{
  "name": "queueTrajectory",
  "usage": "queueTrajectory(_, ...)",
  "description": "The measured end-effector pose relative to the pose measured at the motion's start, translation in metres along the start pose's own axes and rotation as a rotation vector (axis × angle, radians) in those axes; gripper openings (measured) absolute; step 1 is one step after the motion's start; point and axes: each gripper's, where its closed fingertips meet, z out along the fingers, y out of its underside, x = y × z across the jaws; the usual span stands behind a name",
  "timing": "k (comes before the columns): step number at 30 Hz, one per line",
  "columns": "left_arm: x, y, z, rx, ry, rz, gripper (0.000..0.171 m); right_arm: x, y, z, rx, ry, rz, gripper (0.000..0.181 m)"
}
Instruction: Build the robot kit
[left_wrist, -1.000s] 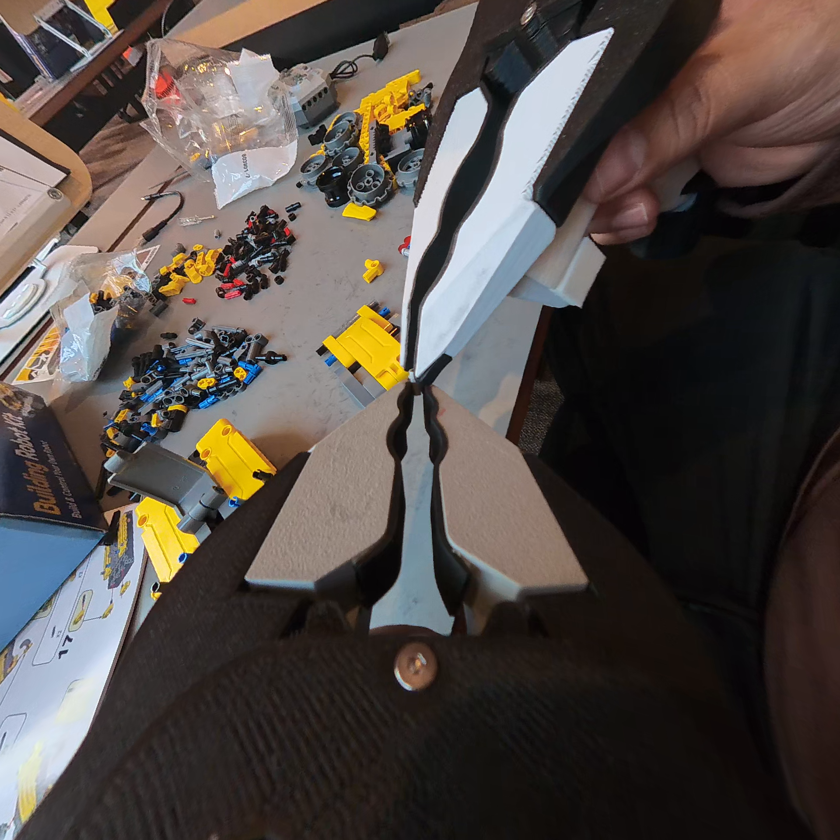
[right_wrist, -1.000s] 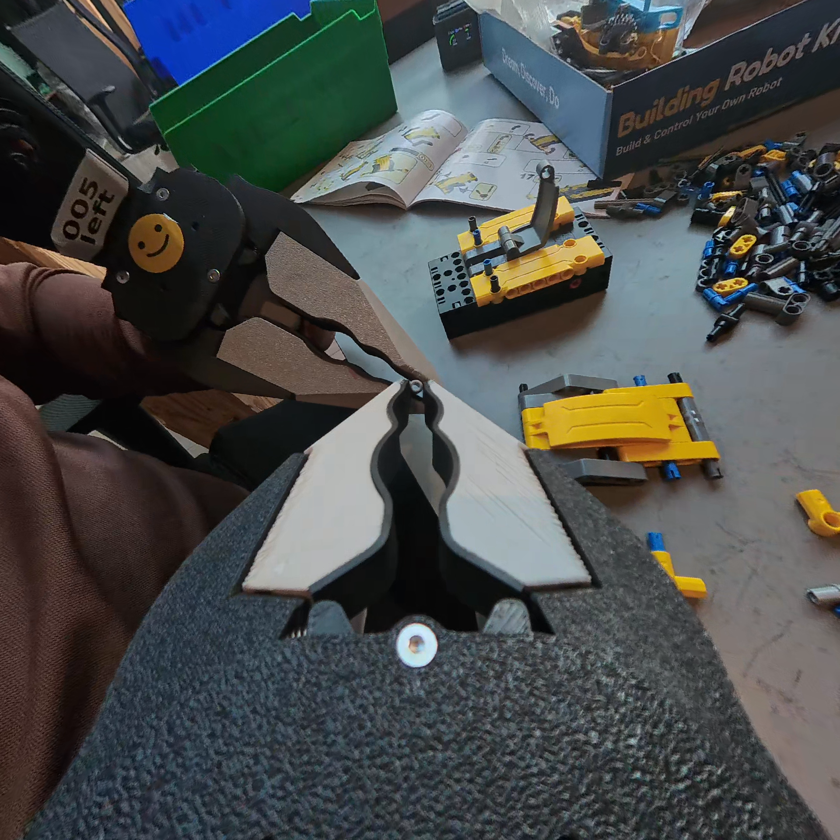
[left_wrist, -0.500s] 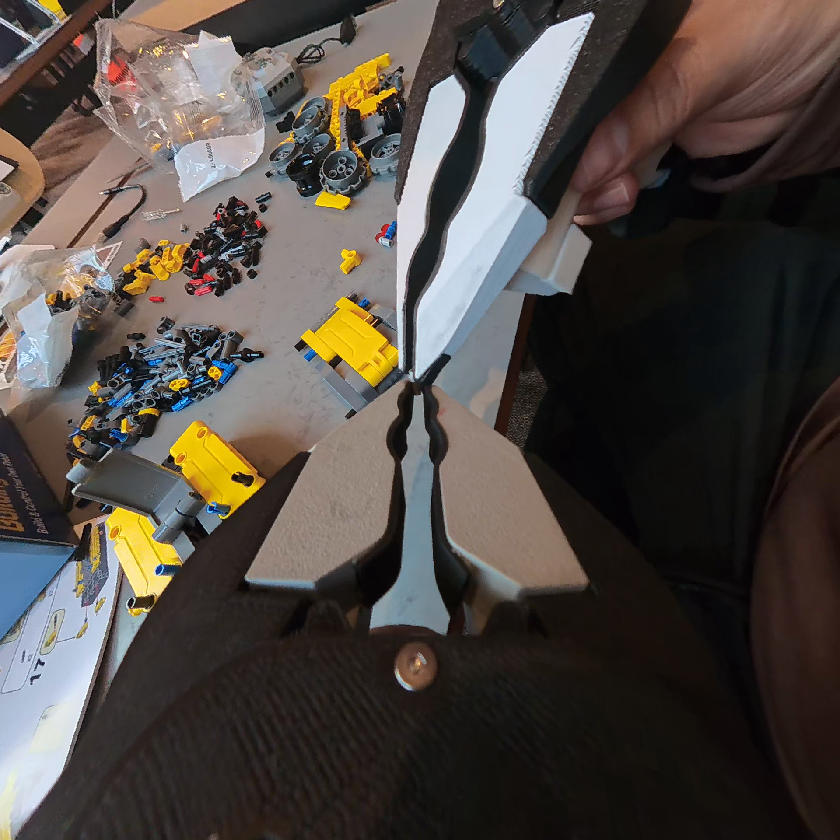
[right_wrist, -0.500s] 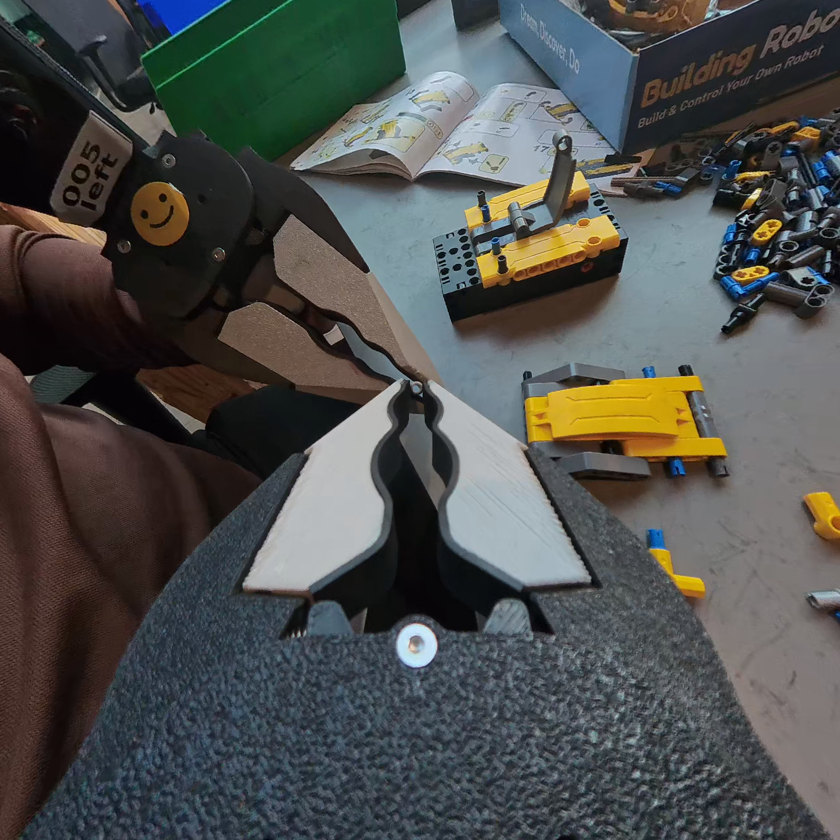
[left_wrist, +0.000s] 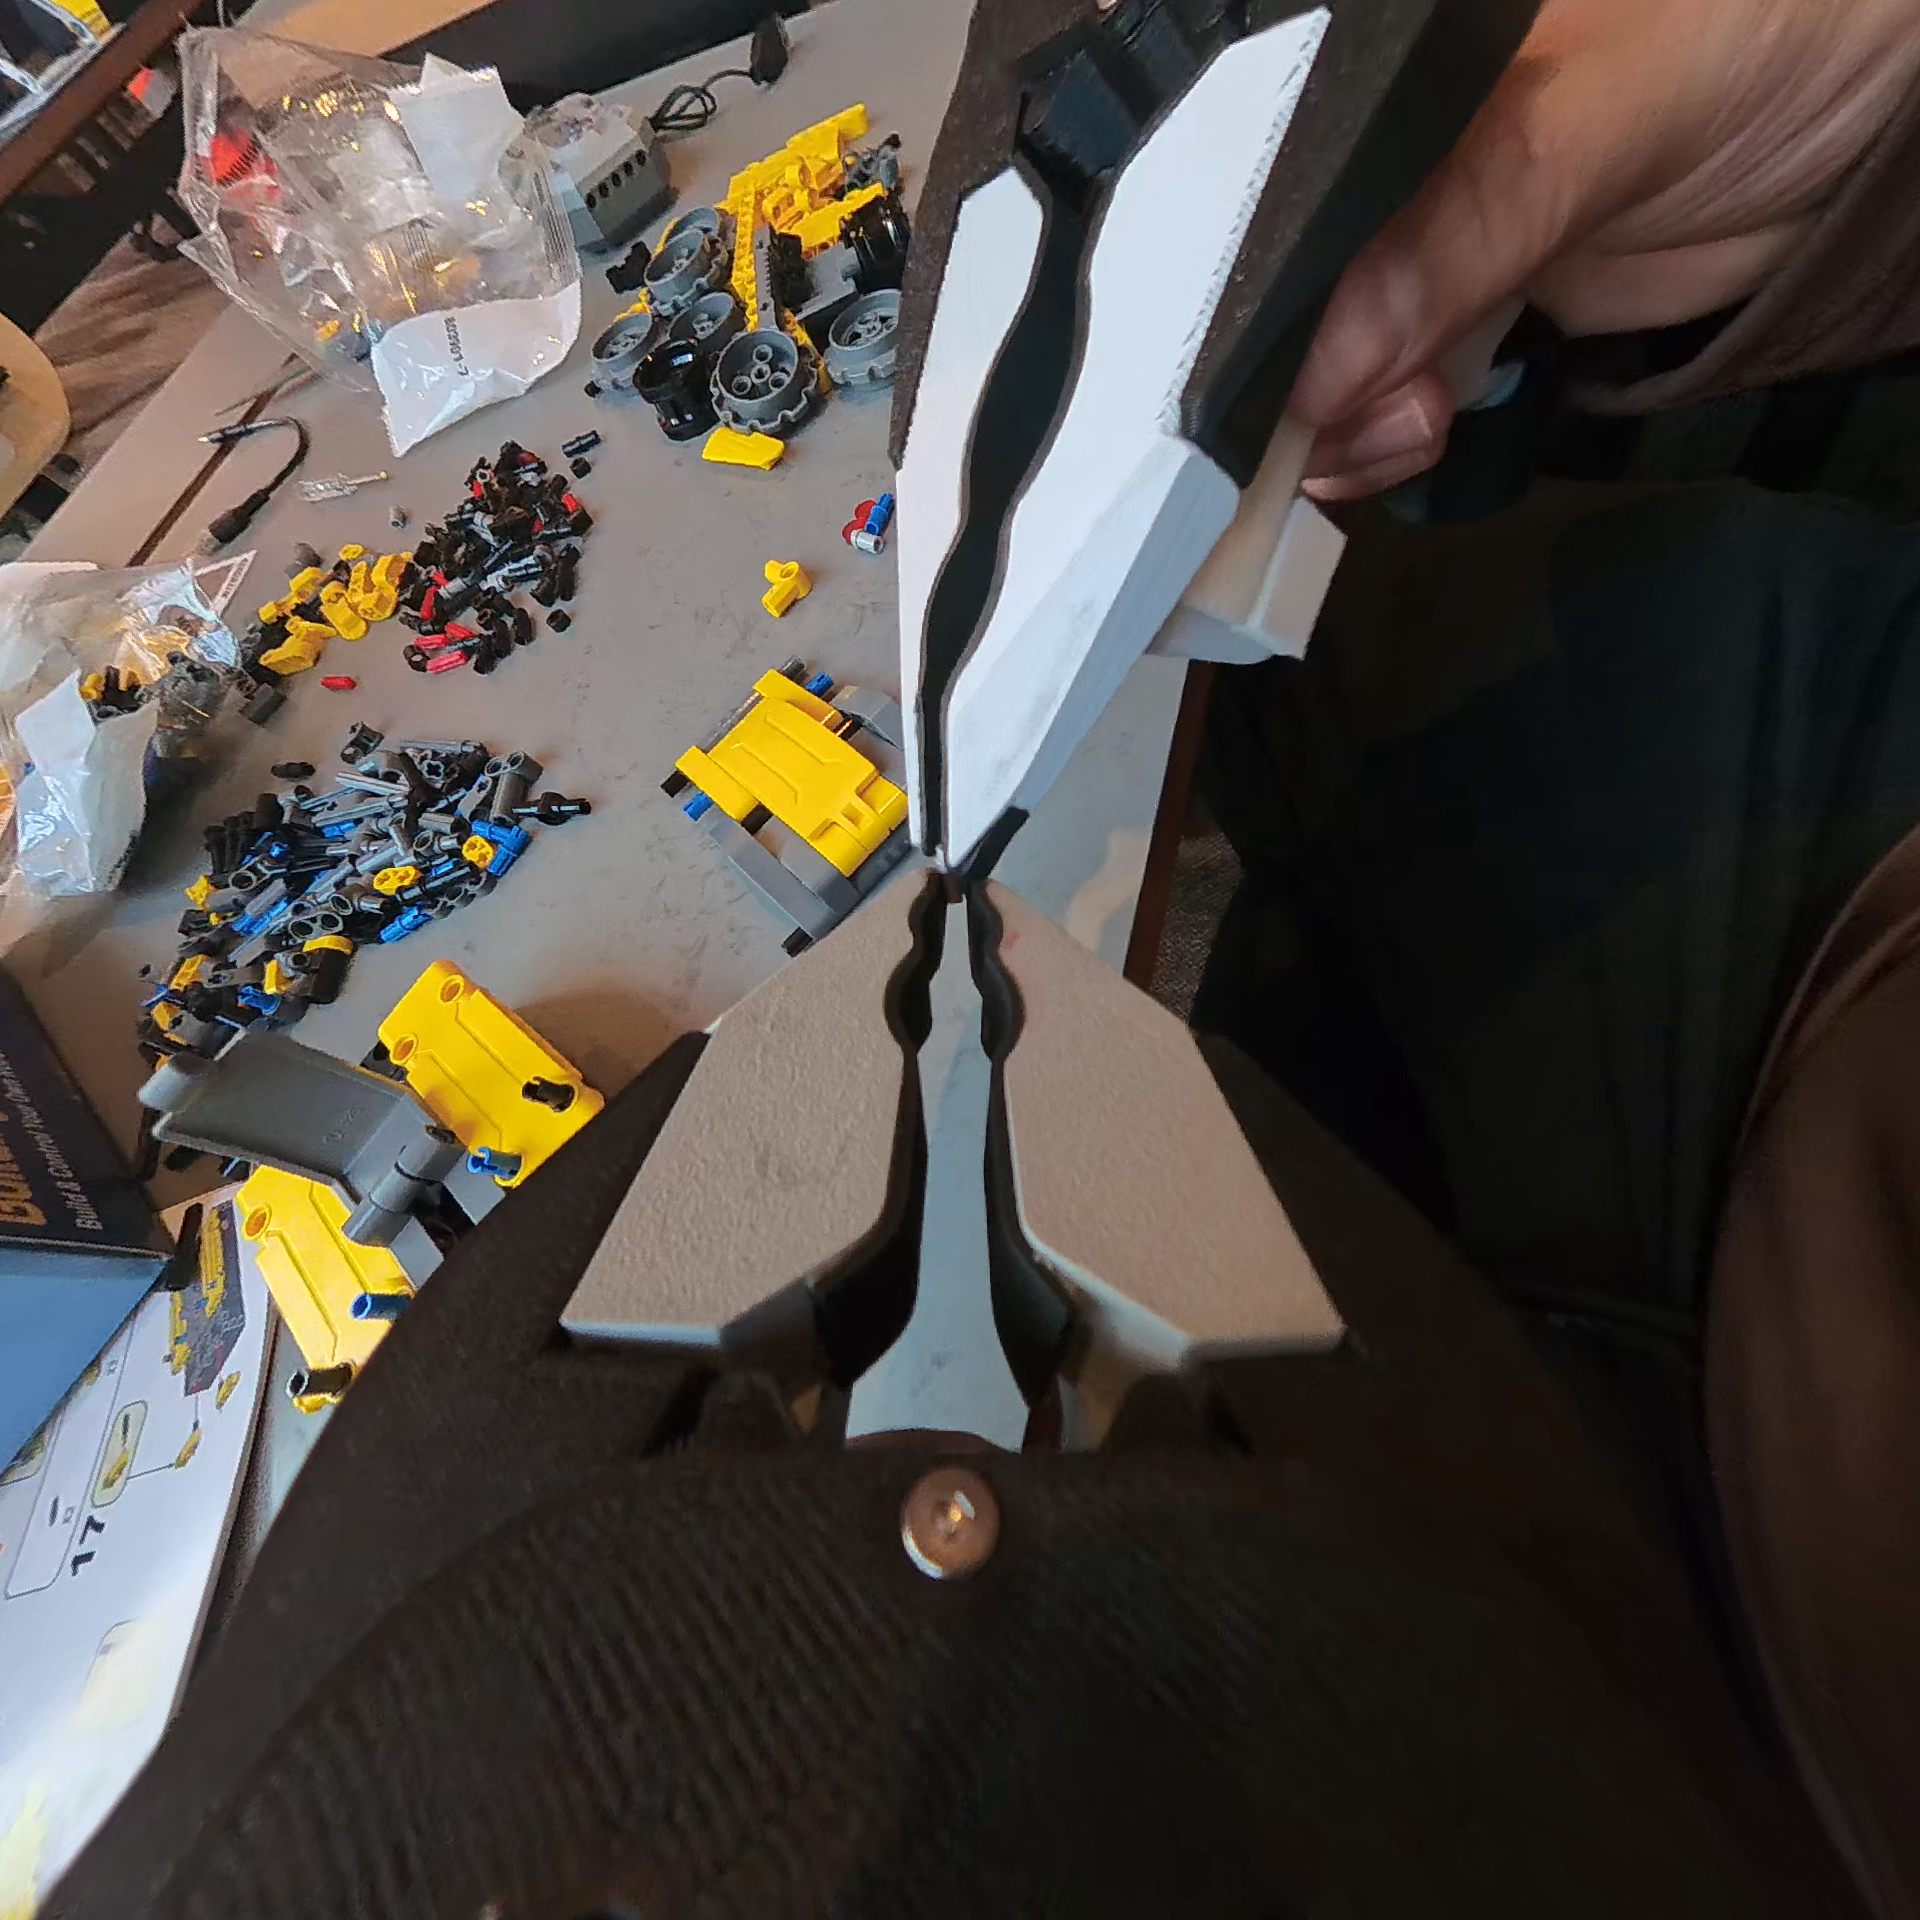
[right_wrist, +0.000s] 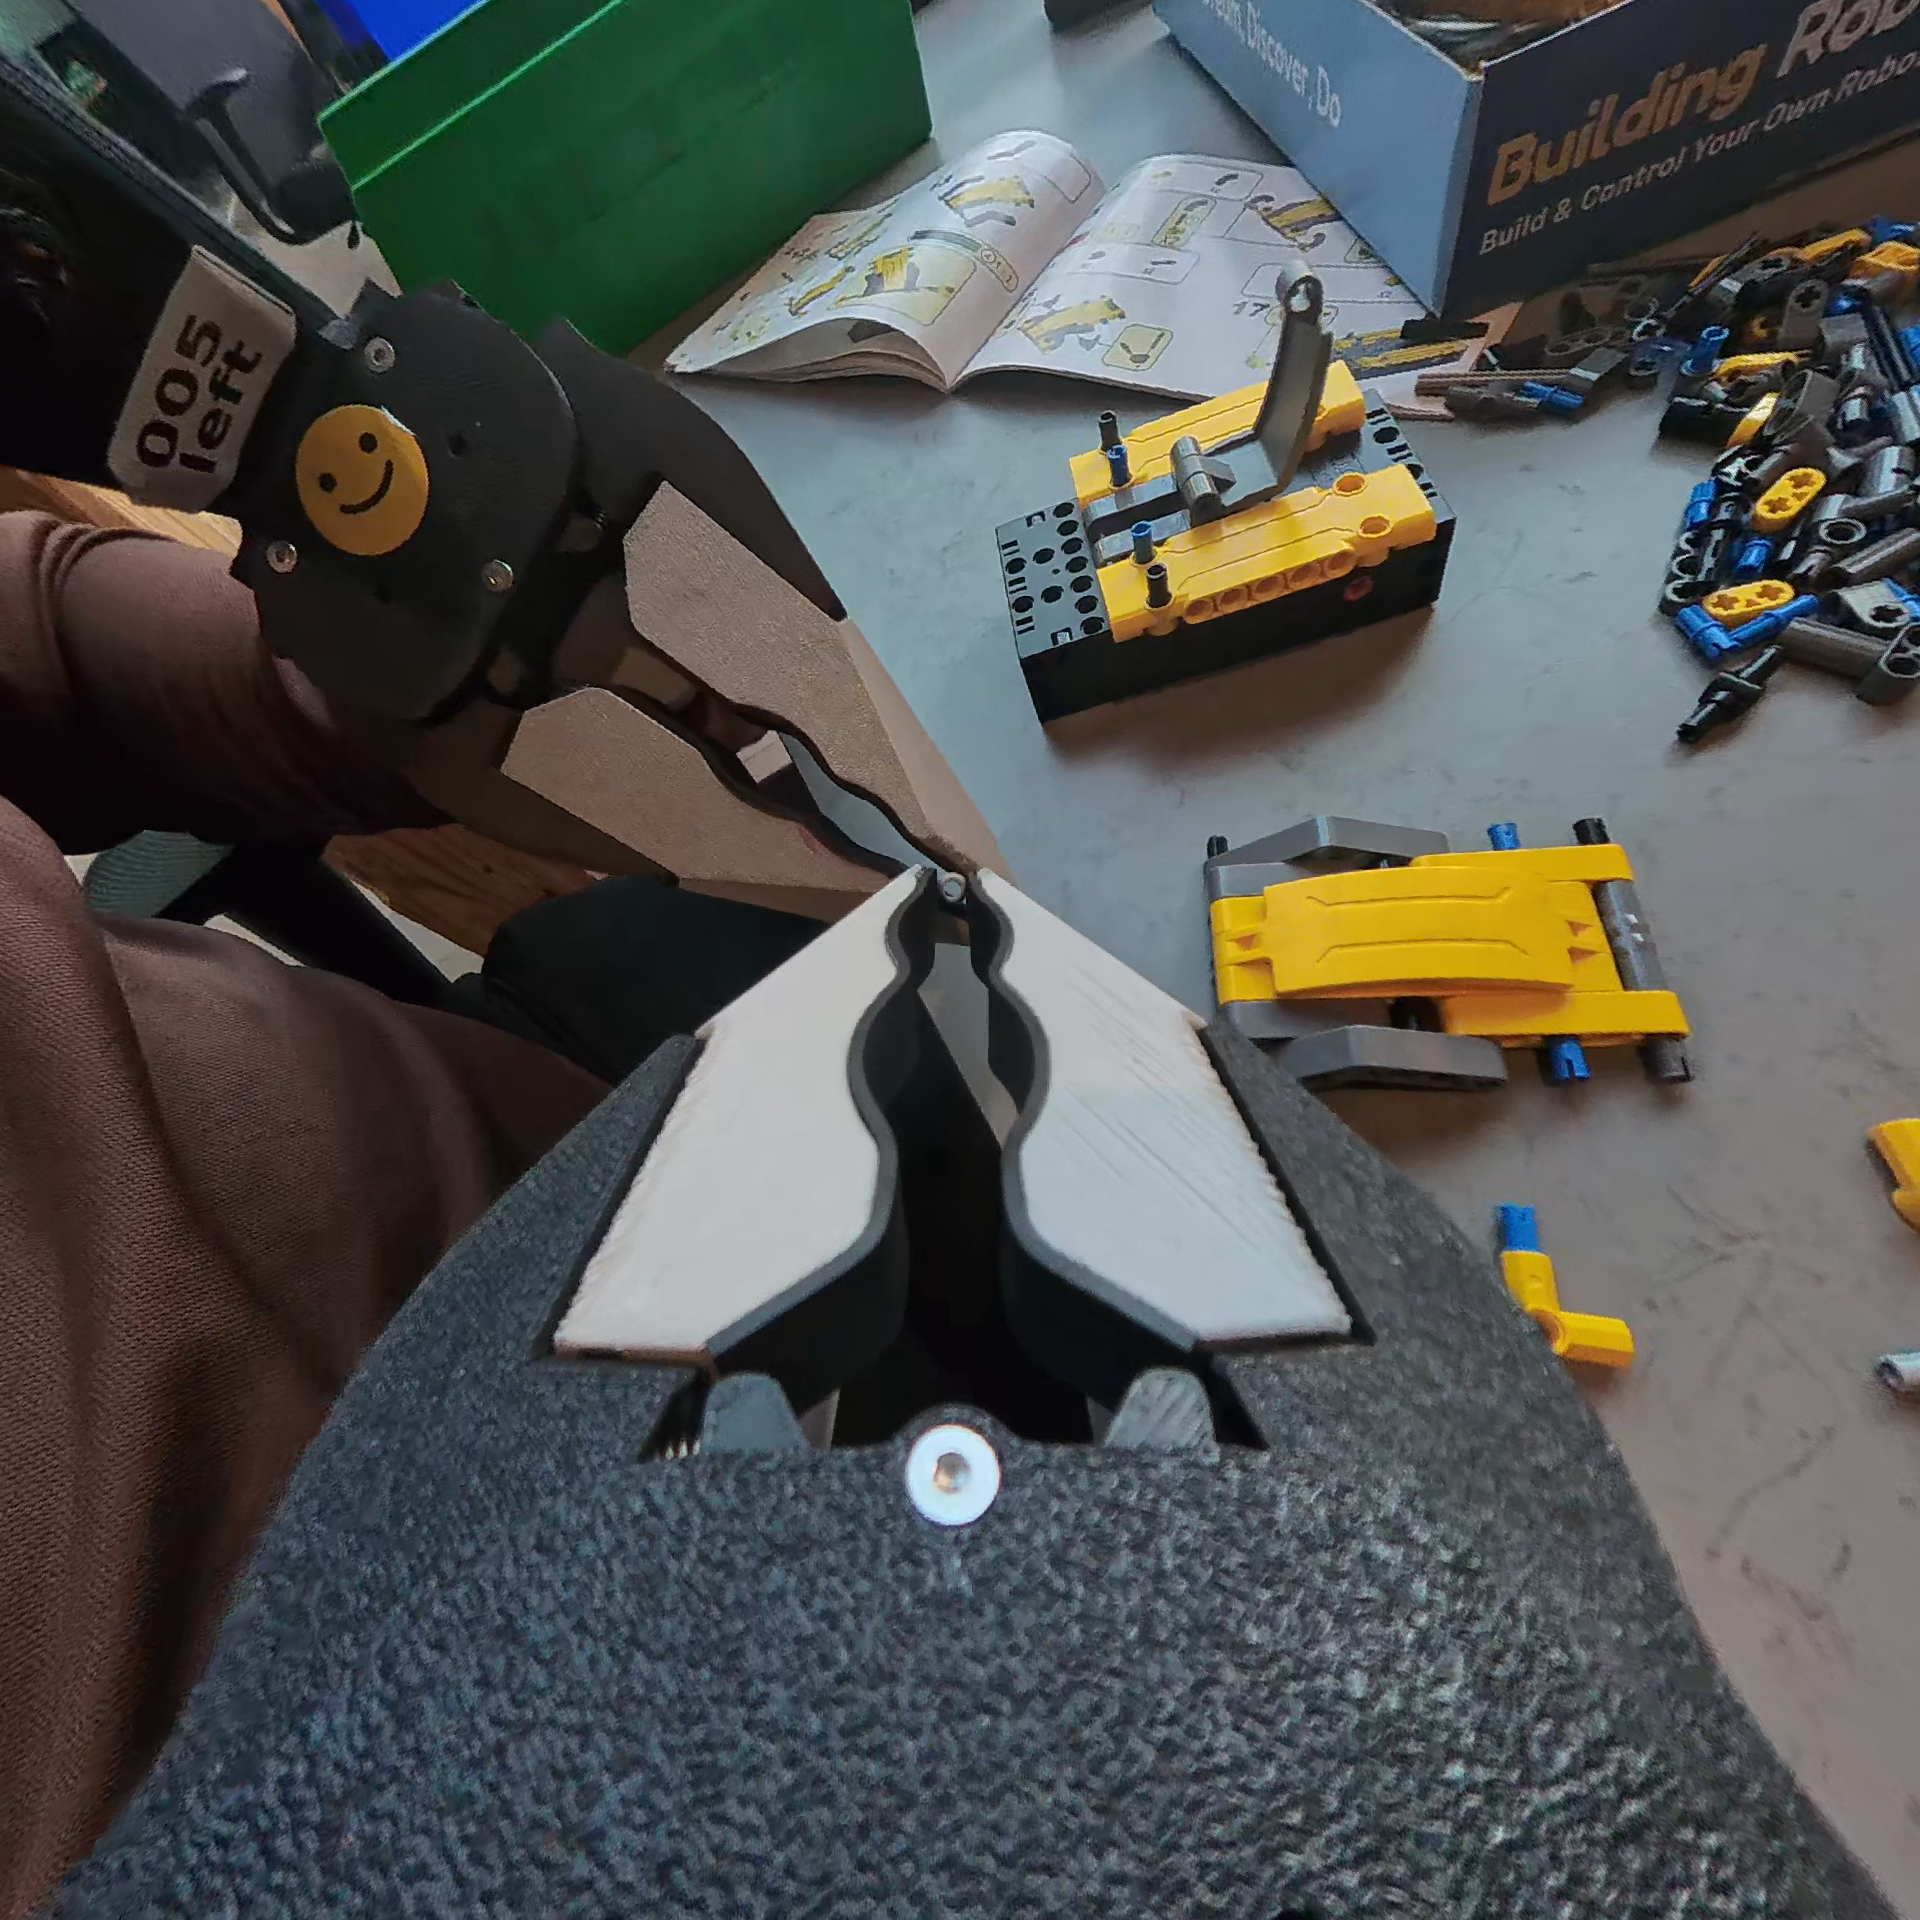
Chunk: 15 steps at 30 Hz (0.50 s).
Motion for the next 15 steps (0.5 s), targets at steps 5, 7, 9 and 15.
queueTrajectory(5, 0.0056, 0.0058, 0.0026, -0.042, 0.019, 0.036, 0.0, -0.0012, 0.0079, 0.0014, -0.064, 0.033, -0.062, 0.004)
queueTrajectory(7, 0.0063, 0.0044, 0.0023, -0.03, 0.037, 0.009, 0.001, -0.002, 0.0067, 0.0005, -0.054, 0.023, -0.055, 0.004)
queueTrajectory(9, 0.0069, 0.0019, 0.0009, -0.007, 0.062, -0.025, 0.001, -0.0035, 0.005, -0.0007, -0.039, -0.007, -0.036, 0.004)
queueTrajectory(15, 0.0066, -0.002, -0.0018, 0.026, 0.102, -0.069, 0.001, -0.0067, 0.0023, -0.007, -0.026, -0.04, -0.059, 0.004)
